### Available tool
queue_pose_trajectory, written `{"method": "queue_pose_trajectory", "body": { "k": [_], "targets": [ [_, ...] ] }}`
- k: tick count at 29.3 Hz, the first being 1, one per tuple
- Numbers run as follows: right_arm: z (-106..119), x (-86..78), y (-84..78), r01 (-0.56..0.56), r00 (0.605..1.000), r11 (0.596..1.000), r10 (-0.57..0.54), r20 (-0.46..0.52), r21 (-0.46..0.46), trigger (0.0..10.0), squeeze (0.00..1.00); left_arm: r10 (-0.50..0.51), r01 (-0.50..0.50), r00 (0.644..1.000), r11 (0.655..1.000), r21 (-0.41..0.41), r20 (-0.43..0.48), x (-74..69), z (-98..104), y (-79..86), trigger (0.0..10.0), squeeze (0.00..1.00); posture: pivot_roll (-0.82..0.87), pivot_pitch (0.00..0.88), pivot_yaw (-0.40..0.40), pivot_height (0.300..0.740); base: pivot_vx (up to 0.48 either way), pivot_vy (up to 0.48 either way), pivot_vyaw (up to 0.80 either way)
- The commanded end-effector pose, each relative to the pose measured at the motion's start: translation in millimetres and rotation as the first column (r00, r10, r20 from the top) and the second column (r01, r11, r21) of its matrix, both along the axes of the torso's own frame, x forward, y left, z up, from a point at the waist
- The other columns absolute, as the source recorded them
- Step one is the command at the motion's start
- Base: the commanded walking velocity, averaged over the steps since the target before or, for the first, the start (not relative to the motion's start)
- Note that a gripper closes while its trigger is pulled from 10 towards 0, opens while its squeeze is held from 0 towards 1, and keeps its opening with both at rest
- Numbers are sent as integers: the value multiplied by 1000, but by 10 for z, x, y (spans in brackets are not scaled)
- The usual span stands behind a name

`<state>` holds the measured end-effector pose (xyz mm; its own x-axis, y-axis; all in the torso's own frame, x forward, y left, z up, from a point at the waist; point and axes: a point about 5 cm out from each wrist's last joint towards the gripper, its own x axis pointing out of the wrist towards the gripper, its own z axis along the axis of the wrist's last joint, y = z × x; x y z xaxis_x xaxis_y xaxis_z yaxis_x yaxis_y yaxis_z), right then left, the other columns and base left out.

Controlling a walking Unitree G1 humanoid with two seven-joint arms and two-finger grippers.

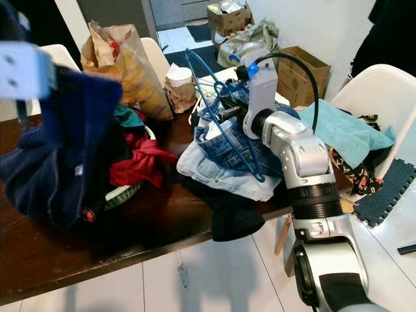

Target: Hang hanger

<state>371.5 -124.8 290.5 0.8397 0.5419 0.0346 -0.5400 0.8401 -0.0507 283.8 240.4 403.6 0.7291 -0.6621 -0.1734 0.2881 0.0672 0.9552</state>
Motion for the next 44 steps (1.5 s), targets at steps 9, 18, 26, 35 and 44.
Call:
{"method": "queue_pose_trajectory", "body": {
  "k": [9, 18, 26, 35, 44],
  "targets": [
    [165, -21, 43, -100, 995, 965, 89, 54, 242, 10000, 0, -128, 134, 991, 942, -307, 40, -286, 432, -15, 3529, 0, -28, 56, 89, 740, 0, 0, 0],
    [282, -151, 126, -275, 961, 859, 235, 145, 432, 10000, 0, -409, 310, 910, 785, -537, -72, -477, 288, -450, 10000, 0, -37, 49, 85, 740, 0, 0, 0],
    [385, -281, 135, -404, 914, 772, 326, 241, 491, 10000, 0, -554, 396, 833, 604, -692, -7, -677, 657, -486, 10000, 0, -31, 43, 93, 740, -209, 0, 0],
    [366, -275, 149, -392, 920, 785, 318, 231, 480, 10000, 0, -580, 354, 812, 574, -738, -62, -681, 528, -541, 10000, 0, -39, 45, 96, 740, -354, 0, 0],
    [365, -349, 161, -441, 897, 768, 362, 254, 463, 10000, 0, -585, 333, 809, 530, -779, -52, -651, 562, -621, 10000, 0, -34, 51, 98, 740, -370, 0, 0]
  ]
}}
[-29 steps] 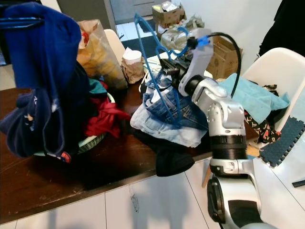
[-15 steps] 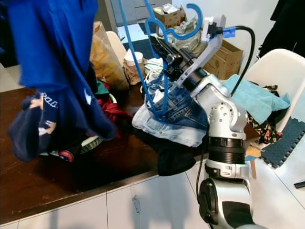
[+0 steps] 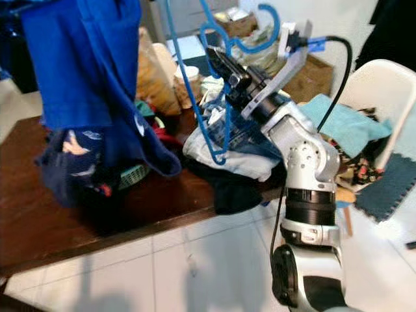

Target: Hang hanger

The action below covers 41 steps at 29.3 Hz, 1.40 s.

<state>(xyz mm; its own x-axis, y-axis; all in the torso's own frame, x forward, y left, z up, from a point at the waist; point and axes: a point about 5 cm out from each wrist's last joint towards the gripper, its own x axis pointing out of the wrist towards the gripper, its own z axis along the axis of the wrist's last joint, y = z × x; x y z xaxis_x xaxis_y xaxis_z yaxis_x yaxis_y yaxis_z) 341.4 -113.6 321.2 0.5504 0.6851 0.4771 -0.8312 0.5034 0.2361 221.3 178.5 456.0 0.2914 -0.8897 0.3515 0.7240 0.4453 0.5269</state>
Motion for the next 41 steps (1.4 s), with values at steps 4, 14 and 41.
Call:
{"method": "queue_pose_trajectory", "body": {
  "k": [4, 14, 41],
  "targets": [
    [45, -45, 56, -30, 999, 1000, 31, 30, -6, 10000, 0, 17, -17, 1000, 1000, -24, 3, 6, 27, -4, 10000, 0, -32, 52, 99, 740, -375, 0, 0],
    [-91, 115, 18, 101, 993, 993, -104, -58, -55, 10000, 0, 52, -56, 994, 998, -42, -97, 260, -266, -136, 10000, 0, -36, 56, 99, 740, -374, 0, 0],
    [-613, 413, -512, 564, 766, 710, -641, -54, -423, 10000, 0, 642, -635, 522, 732, 246, -562, 987, -2825, 297, 10000, 0, -88, 56, 74, 740, -110, 0, -736]
  ]
}}
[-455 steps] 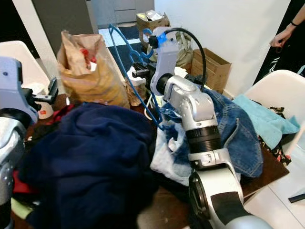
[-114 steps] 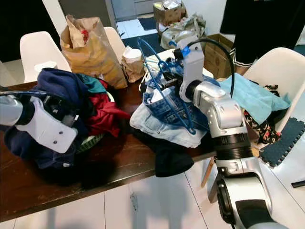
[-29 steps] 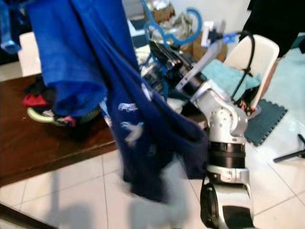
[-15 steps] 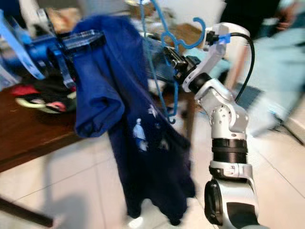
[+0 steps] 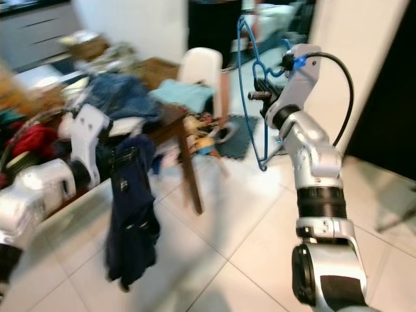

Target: Hang hanger

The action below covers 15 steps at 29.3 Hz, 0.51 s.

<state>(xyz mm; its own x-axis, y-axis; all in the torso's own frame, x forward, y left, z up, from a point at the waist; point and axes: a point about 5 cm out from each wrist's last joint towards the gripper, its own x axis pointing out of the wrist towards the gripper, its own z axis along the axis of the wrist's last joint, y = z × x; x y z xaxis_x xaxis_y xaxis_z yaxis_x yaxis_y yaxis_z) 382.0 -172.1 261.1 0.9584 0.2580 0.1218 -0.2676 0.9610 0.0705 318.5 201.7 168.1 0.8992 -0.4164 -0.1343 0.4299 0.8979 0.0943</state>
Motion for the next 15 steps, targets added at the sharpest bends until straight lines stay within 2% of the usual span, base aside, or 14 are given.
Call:
{"method": "queue_pose_trajectory", "body": {
  "k": [1, 2, 3, 4, 5, 6, 9, 11, 12, 14, 15],
  "targets": [
    [-263, 13, 5, 21, 997, 996, -27, -69, -81, 10000, 0, 131, -132, 991, 991, -28, -5, -44, -196, 148, 10000, 0, -98, 48, 62, 740, 0, 0, -781],
    [-263, 13, 5, 21, 997, 996, -27, -69, -81, 10000, 0, 131, -132, 991, 991, -28, -5, -44, -196, 148, 10000, 0, -98, 48, 62, 740, 0, 0, -781],
    [-593, -1, -97, 57, 985, 985, -82, -151, -163, 10000, 0, 228, -231, 971, 972, -42, -66, -126, -478, 237, 10000, 0, -95, 43, 52, 740, 0, 0, -781],
    [-1033, -74, -224, 77, 955, 971, -136, -262, -226, 10000, 0, 315, -324, 939, 945, -46, -139, -261, -793, 311, 10000, 0, -96, 39, 45, 740, 0, 0, -781],
    [-1033, -74, -224, 77, 955, 971, -136, -262, -226, 10000, 0, 315, -324, 939, 945, -46, -139, -261, -793, 311, 10000, 0, -96, 39, 45, 740, 0, 0, -781],
    [-1317, -156, -309, 81, 928, 961, -169, -332, -263, 10000, 0, 364, -377, 913, 925, -41, -185, -365, -988, 347, 10000, 0, -98, 36, 43, 740, 0, 0, -781],
    [-1317, -156, -309, 81, 928, 961, -169, -332, -263, 10000, 0, 364, -377, 913, 925, -41, -185, -365, -988, 347, 10000, 0, -98, 36, 43, 740, 0, 0, -781],
    [-1875, -441, -393, 48, 866, 963, -173, -470, -266, 10000, 0, 452, -483, 860, 871, -91, -235, -583, -1211, 397, 10000, 0, -103, 29, 27, 740, 0, 0, -781],
    [-1875, -441, -393, 48, 866, 963, -173, -470, -266, 10000, 0, 452, -483, 860, 871, -91, -235, -583, -1211, 397, 10000, 0, -103, 29, 27, 740, 0, 0, -781],
    [-2143, -635, -399, 25, 831, 971, -153, -534, -239, 10000, 0, 514, -558, 818, 819, -137, -259, -711, -1291, 438, 10000, 0, -105, 23, 19, 740, 0, 0, -788],
    [-2143, -635, -399, 25, 831, 971, -153, -534, -239, 10000, 0, 514, -558, 818, 819, -137, -259, -711, -1291, 438, 10000, 0, -105, 23, 19, 740, 0, 0, -788]
  ]
}}
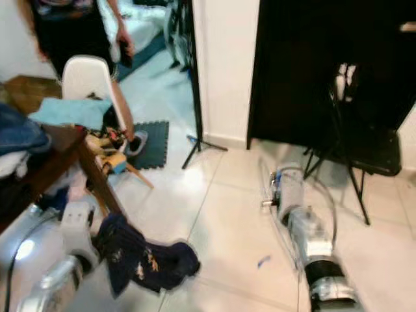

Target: Hang hanger

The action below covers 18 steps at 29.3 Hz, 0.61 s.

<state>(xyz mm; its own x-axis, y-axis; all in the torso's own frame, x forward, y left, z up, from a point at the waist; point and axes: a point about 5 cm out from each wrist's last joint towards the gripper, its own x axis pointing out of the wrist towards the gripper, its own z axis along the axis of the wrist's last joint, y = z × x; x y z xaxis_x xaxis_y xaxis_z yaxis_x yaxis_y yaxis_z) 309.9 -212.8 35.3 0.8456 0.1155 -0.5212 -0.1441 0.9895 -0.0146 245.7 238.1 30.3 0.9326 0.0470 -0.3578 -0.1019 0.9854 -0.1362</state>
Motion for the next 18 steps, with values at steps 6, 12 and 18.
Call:
{"method": "queue_pose_trajectory", "body": {
  "k": [6, 12, 18],
  "targets": [
    [-15, 13, -60, 3, 1000, 1000, -3, 14, -21, 10000, 0, 94, -92, 995, 994, -51, 35, 19, -1, 93, 10000, 0, -105, 0, -20, 740, 0, 0, -786],
    [-49, 35, -177, 18, 1000, 997, -19, -15, -74, 10000, 0, 90, -90, 996, 996, 3, 18, 94, -143, -79, 10000, 0, -97, 0, -83, 740, 0, 0, -786],
    [-60, 9, -243, 3, 1000, 992, -4, -4, -123, 10000, 0, 63, -64, 998, 995, 75, 22, 37, -192, -203, 10000, 0, -88, 0, -85, 740, 0, 0, -783]
  ]
}}
